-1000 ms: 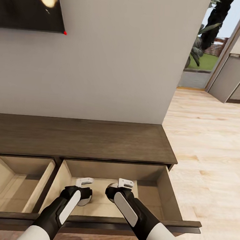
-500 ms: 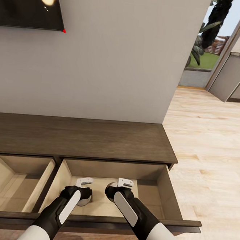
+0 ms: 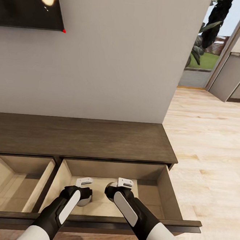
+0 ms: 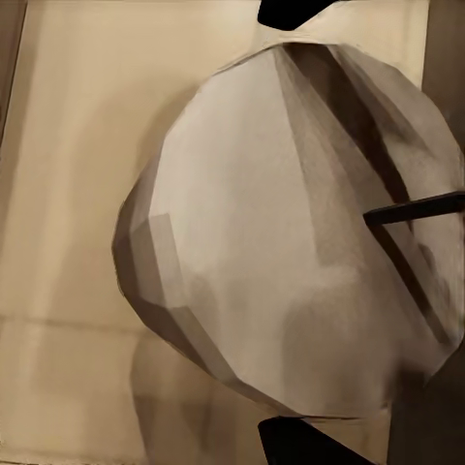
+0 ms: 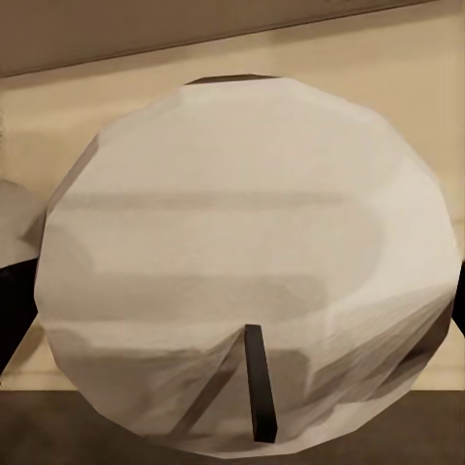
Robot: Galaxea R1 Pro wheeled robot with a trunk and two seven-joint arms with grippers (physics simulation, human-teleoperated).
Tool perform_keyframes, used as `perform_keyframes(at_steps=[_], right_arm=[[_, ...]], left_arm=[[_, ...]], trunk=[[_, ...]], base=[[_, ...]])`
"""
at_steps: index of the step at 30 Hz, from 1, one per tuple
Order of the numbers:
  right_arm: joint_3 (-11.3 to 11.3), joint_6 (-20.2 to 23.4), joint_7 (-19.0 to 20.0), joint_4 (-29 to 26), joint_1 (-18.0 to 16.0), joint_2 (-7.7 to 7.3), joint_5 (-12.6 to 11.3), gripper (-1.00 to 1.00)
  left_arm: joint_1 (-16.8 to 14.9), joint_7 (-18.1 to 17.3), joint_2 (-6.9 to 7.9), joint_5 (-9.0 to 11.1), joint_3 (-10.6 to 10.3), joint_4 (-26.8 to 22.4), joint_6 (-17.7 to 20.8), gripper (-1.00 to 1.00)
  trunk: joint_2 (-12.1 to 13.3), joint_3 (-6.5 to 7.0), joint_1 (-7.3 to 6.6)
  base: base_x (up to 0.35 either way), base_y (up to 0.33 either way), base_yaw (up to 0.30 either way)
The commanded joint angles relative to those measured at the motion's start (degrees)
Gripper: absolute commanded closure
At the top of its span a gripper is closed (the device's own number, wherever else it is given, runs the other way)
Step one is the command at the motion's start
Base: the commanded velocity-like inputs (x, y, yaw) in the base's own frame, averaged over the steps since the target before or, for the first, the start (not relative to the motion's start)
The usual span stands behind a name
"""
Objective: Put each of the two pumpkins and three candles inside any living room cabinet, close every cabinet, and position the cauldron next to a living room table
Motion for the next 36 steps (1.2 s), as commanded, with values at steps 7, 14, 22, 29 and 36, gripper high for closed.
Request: perform_keyframes(at_steps=[7,14,22,29,36], right_arm=[[0.1,0.1,-0.4,-0.1,-0.1,-0.05,-0.4,-1.00],[0.3,-0.1,-0.1,-1.9,-0.1,-0.14,-0.2,-1.00],[3.2,-1.5,-0.2,-2.4,-0.1,-0.26,0.6,-1.00],[2.7,2.1,-0.7,-2.3,-0.1,-0.25,-1.0,-1.00],[0.7,6.5,-0.9,-2.7,-0.1,-0.34,-3.7,-1.00]], left_arm=[[0.0,0.5,0.11,0.6,-0.1,-0.1,0.2,-1.00],[0.0,0.5,0.11,0.7,-0.1,-0.3,0.2,-1.00],[0.0,0.5,0.11,0.7,-0.1,-0.3,0.2,-1.00],[0.0,0.5,0.11,0.7,-0.1,-0.3,0.2,-1.00],[0.0,0.5,0.11,0.7,-0.1,-0.3,0.2,-1.00]], trunk=[[0.0,-0.05,-0.01],[0.0,-0.05,-0.01],[0.0,-0.05,-0.01],[0.0,-0.05,-0.01],[0.0,-0.05,-0.01]], base=[[0.000,0.000,0.000],[0.000,0.000,0.000],[0.000,0.000,0.000],[0.000,0.000,0.000],[0.000,0.000,0.000]])
